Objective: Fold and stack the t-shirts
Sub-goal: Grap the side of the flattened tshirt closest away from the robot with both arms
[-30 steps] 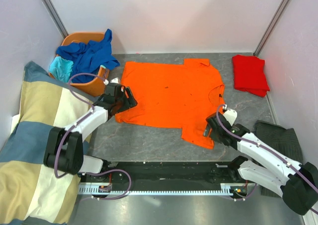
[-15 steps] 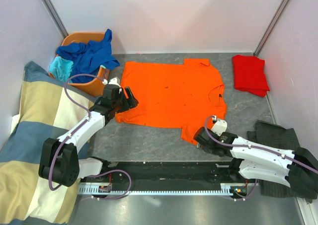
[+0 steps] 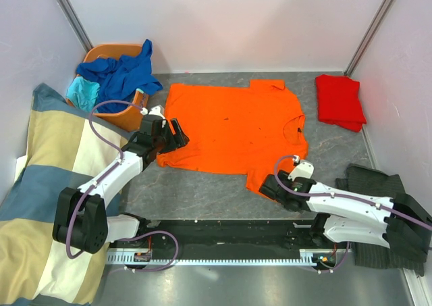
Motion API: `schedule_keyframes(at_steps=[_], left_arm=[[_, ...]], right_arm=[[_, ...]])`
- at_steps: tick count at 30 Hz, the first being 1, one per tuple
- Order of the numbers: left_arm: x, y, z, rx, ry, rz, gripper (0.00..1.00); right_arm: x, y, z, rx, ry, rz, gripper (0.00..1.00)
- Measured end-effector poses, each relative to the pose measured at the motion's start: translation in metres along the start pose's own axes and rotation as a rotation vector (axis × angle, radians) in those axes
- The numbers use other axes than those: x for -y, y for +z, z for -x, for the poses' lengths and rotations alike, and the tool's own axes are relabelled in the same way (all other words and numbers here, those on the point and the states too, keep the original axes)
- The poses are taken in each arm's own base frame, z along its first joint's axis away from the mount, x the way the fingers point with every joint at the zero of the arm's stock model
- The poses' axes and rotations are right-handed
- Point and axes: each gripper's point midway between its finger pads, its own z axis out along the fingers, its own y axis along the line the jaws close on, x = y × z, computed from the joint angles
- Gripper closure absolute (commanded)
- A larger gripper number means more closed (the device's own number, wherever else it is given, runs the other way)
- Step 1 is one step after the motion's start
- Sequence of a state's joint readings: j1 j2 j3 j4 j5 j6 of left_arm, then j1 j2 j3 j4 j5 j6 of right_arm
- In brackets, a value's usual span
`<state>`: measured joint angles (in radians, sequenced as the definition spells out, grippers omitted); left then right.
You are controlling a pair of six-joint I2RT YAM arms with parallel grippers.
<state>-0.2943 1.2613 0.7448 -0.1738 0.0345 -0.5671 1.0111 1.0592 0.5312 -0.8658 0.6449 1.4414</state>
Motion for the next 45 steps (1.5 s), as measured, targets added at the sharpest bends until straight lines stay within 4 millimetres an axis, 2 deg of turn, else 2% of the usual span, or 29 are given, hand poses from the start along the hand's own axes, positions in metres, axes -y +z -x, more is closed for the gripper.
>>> schedule_keyframes(at_steps=[9,13,18,20,21,23,24,27,32,36,42,45], left_arm=[[0.000,0.003,-0.006,-0.026,-0.001,-0.003,0.20],[0.001,0.003,-0.007,-0.032,-0.001,-0.011,0.20],[0.001,0.003,-0.008,-0.034,-0.001,-0.012,0.20],[0.001,0.003,-0.008,-0.035,-0.001,-0.012,0.20],[0.001,0.003,-0.008,-0.034,-0.001,-0.012,0.20],[0.001,0.003,-0.008,-0.034,-0.001,-0.011,0.20],[0.001,0.003,-0.007,-0.034,-0.001,-0.011,0.20],[0.000,0.003,-0.007,-0.033,-0.001,-0.007,0.20],[-0.003,-0.001,-0.008,-0.035,-0.002,0.012,0.21],[-0.017,-0.010,-0.012,-0.039,-0.026,0.088,0.23],[-0.052,-0.038,-0.028,0.010,-0.139,0.242,0.23],[-0.067,-0.046,-0.039,0.018,-0.201,0.308,0.29]], right_arm=[[0.008,0.005,-0.009,-0.002,-0.019,-0.062,0.33],[0.007,0.008,-0.012,-0.004,-0.004,-0.063,0.41],[0.009,0.012,-0.016,-0.008,-0.003,-0.075,0.46],[0.009,0.012,-0.016,-0.007,-0.001,-0.073,0.51],[0.008,0.013,-0.016,-0.007,-0.001,-0.073,0.59],[0.008,0.013,-0.016,-0.005,0.000,-0.072,0.69],[0.008,0.013,-0.016,-0.006,-0.003,-0.071,0.82],[0.005,0.013,-0.016,-0.003,0.006,-0.064,1.00],[0.004,0.013,-0.016,-0.004,0.001,-0.059,1.00],[0.003,0.013,-0.015,-0.002,-0.016,-0.049,1.00],[-0.013,0.006,-0.005,0.010,-0.061,-0.013,1.00],[-0.021,0.004,-0.002,0.017,-0.083,0.007,1.00]])
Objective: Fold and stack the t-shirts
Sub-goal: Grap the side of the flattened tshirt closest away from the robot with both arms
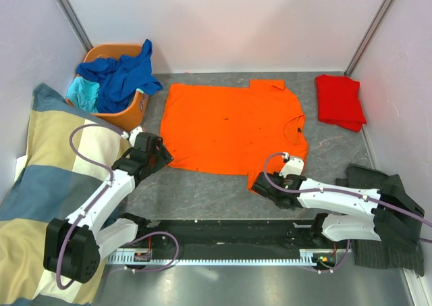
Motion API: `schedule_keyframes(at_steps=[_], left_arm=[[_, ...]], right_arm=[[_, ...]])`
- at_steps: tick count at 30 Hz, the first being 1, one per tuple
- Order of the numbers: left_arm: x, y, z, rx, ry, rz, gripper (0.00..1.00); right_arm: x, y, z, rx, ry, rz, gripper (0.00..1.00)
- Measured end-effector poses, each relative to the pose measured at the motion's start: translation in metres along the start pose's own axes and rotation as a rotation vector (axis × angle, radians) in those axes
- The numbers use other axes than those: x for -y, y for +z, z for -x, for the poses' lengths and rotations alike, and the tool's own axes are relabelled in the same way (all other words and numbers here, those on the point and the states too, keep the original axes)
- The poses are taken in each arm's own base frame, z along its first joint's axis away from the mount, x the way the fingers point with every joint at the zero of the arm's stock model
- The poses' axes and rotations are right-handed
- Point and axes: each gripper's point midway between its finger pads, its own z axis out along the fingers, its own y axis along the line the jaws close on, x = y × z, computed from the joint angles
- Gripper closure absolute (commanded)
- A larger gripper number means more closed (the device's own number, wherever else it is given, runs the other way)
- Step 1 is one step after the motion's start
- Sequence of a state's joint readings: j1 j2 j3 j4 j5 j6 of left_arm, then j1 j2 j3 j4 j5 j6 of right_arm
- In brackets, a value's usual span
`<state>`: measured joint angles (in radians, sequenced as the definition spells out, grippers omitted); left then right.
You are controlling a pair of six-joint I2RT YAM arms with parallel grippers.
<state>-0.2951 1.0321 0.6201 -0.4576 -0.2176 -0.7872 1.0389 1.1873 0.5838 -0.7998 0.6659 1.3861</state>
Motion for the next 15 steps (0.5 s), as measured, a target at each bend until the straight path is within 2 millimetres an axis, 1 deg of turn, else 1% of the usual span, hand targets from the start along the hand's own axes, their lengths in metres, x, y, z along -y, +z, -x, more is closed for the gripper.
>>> schedule_keyframes(at_steps=[1,4,9,12,15], left_arm=[[-0.006,0.001,-0.003,-0.003,-0.020,0.025,0.33],[-0.018,0.005,-0.012,-0.016,-0.078,0.080,0.38],[-0.030,0.015,-0.025,-0.045,-0.141,0.151,0.43],[-0.033,0.020,-0.028,-0.048,-0.162,0.178,0.44],[-0.036,0.024,-0.026,-0.033,-0.177,0.197,0.45]], right_arm=[[-0.004,0.000,0.002,0.006,-0.016,0.009,1.00],[-0.007,-0.001,0.004,0.011,-0.039,0.017,1.00],[-0.010,-0.001,0.007,0.022,-0.074,0.025,1.00],[-0.011,-0.002,0.008,0.025,-0.090,0.027,1.00],[-0.011,-0.002,0.010,0.028,-0.098,0.030,1.00]])
